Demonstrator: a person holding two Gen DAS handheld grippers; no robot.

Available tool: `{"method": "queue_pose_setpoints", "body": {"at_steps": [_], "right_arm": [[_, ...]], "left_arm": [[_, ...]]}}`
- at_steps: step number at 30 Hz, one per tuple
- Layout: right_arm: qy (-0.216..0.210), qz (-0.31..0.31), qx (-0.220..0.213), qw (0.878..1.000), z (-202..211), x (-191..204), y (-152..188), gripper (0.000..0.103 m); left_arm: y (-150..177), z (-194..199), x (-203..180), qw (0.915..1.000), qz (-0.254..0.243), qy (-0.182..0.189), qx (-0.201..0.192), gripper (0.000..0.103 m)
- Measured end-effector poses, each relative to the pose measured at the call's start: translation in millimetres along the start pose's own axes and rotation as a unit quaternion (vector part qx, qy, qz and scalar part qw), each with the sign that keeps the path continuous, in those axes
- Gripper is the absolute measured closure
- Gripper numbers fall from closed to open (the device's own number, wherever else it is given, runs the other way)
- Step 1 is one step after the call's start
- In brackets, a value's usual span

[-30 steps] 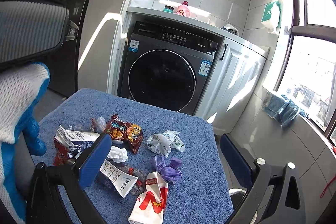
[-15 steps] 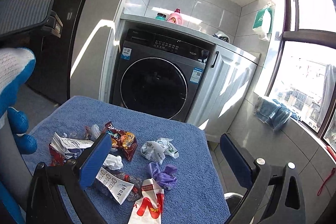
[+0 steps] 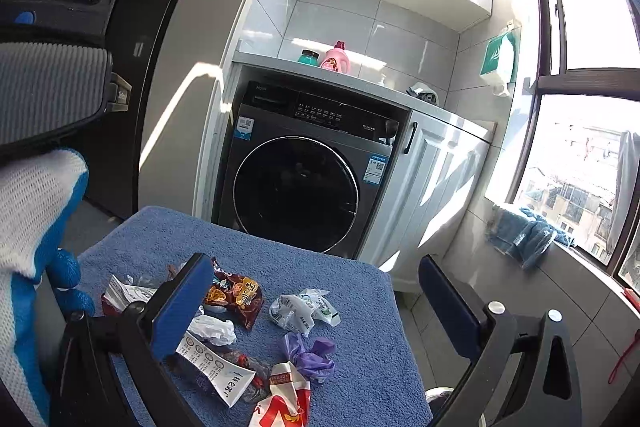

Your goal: Collect trash

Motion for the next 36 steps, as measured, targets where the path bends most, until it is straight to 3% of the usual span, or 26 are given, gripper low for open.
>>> {"method": "queue_pose_setpoints", "body": {"at_steps": [15, 36], "right_arm": [[0.001, 0.029, -0.025, 0.999, 3.5, 1.5, -3.5, 0.0], [-0.008, 0.025, -0.002, 1.0, 0.7, 0.6, 5.7, 0.0]], "left_arm": [[-2.1, 14.1, -8.5, 0.9995, -0.021, 0.005, -0.023, 0.001], [4.1, 19.7, -17.2, 0.9981, -0.05, 0.008, -0.035, 0.001]]}}
Point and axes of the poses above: each gripper's, at about its wrist camera, not at the fingertips, and z roughly against the way its jaws point, x to its left, y to its underside, the point moved 5 cm from there along -z, roughly the way its jaws point, and after that the axes turned 11 degrees about -z, right-handed, at the moved point
